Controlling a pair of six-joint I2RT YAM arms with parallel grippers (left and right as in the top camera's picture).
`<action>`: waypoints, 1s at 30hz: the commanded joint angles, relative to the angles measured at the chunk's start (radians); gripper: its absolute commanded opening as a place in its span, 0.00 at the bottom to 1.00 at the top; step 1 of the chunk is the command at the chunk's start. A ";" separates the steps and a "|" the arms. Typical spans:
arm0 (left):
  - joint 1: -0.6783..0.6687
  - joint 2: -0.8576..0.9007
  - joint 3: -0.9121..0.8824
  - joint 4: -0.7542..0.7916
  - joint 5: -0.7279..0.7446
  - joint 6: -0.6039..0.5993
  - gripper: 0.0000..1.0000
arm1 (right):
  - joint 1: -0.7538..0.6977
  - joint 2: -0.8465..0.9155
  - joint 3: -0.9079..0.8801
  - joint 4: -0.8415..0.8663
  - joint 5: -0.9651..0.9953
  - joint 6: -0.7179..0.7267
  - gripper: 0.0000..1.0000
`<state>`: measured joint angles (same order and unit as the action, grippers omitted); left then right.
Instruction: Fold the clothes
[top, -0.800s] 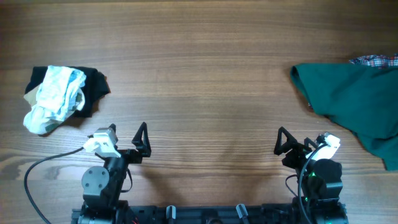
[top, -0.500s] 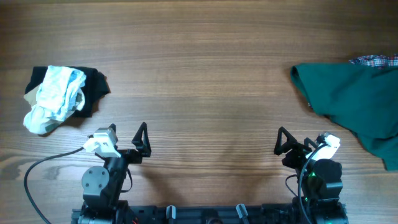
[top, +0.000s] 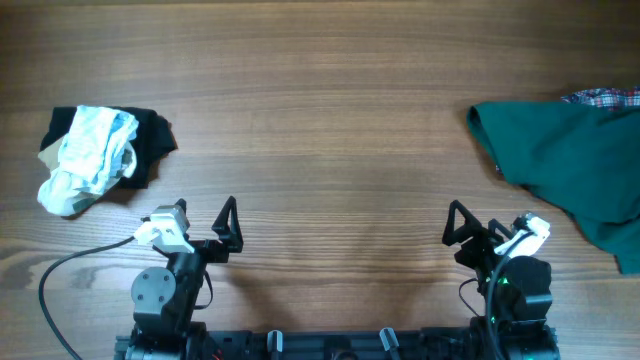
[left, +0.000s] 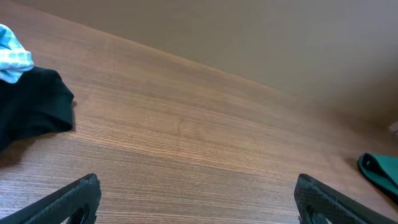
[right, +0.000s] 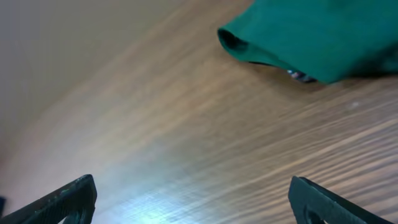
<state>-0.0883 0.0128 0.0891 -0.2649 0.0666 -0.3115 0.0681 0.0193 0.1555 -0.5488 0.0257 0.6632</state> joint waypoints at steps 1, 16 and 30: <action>0.006 -0.005 -0.007 0.005 0.008 0.019 1.00 | -0.004 -0.008 0.001 -0.021 -0.052 0.401 1.00; 0.006 -0.003 0.052 0.026 0.100 -0.032 0.99 | -0.004 0.002 0.012 0.310 -0.735 -0.035 1.00; 0.006 0.759 0.843 -0.409 0.071 -0.092 1.00 | -0.004 0.664 0.595 0.086 -0.714 -0.454 0.99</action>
<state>-0.0883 0.5884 0.7269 -0.5247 0.1291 -0.4019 0.0681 0.5316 0.5724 -0.3412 -0.7830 0.3683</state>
